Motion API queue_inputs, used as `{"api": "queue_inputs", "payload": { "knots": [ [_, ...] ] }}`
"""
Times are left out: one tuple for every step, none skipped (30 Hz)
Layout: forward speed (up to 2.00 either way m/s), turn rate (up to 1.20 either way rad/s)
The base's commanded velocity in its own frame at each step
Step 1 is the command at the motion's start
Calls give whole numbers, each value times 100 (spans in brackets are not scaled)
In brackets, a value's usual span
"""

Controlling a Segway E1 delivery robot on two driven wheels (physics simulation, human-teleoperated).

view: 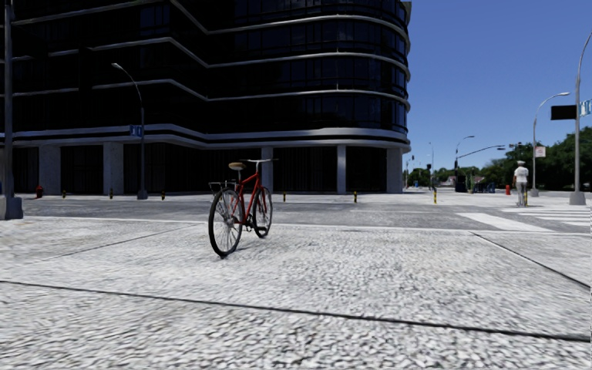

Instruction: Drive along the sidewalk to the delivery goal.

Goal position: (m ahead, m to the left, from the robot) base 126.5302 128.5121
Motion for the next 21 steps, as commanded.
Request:
{"api": "queue_inputs", "payload": {
  "knots": [
    [159,92],
    [159,92],
    [159,92],
    [159,92],
    [159,92],
    [159,92],
    [159,92],
    [159,92],
    [159,92],
    [159,92],
    [159,92],
    [159,92],
    [159,92],
    [160,92],
    [160,92],
    [162,92],
    [200,92],
    [200,92],
    [200,92],
    [200,92],
    [200,92]
  ]
}}
